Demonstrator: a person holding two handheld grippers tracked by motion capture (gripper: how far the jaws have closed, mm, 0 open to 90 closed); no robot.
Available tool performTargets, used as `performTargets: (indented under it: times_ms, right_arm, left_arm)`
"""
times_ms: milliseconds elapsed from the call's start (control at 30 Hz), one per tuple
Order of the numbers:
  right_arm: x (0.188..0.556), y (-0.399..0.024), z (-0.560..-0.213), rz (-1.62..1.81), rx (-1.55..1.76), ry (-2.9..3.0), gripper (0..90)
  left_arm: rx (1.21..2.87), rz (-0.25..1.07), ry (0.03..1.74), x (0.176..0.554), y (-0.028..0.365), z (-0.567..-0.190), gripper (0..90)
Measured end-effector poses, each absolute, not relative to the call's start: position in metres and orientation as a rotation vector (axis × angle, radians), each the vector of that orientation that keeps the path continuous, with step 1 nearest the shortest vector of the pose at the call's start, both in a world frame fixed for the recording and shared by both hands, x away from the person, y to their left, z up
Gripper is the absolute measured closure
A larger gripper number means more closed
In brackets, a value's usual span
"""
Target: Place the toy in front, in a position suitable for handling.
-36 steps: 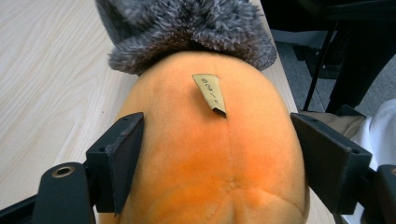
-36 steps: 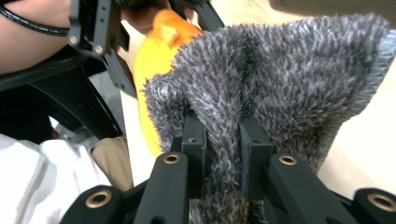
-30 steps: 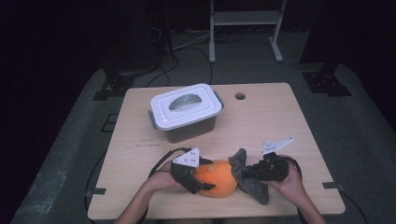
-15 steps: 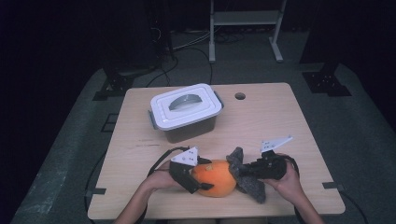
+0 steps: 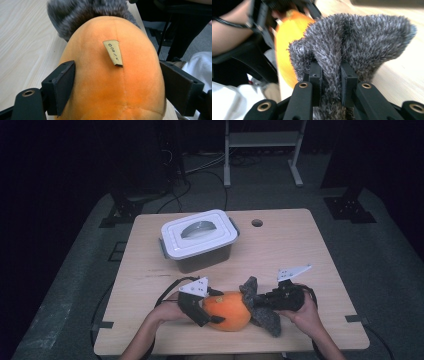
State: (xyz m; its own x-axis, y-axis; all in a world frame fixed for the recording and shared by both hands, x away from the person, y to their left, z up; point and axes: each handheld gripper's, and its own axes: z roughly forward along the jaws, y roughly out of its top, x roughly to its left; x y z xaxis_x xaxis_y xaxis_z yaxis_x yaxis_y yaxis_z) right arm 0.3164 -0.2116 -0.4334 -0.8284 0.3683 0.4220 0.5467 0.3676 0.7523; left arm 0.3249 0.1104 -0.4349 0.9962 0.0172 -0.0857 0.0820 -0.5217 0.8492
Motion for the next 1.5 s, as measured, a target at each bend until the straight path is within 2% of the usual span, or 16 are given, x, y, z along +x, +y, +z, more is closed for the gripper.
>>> performTargets:
  times_ms: [133,367,600,867,1100,1300,1500]
  right_arm:
    - [0.318,-0.216,-0.443,-1.402,-0.863,-2.434,74.5]
    - [0.313,-0.208,-0.421,-1.509,-0.791,-2.451,74.4]
    - [0.311,-0.212,-0.431,-1.359,-0.824,-2.554,73.8]
    - [0.305,-0.197,-0.397,-1.529,-0.715,-2.548,73.5]
    - [0.304,-0.194,-0.411,-1.443,-0.706,-2.574,73.5]
    - [0.298,-0.211,-0.420,-1.396,-0.754,-2.557,73.5]
    - [0.296,-0.209,-0.406,-1.413,-0.735,-2.604,73.9]
  left_arm:
    - [2.105,-0.095,0.079,0.327,0.114,-0.437,17.2]
    - [2.102,-0.099,0.082,0.328,0.117,-0.437,17.1]
    - [2.109,-0.090,0.075,0.326,0.112,-0.436,17.1]
    - [2.139,-0.047,0.021,0.316,0.095,-0.432,16.2]
    - [2.095,-0.069,0.028,0.315,0.095,-0.427,14.5]
    - [2.109,-0.064,0.086,0.315,0.099,-0.422,7.7]
    - [2.126,-0.059,0.053,0.314,0.097,-0.422,15.8]
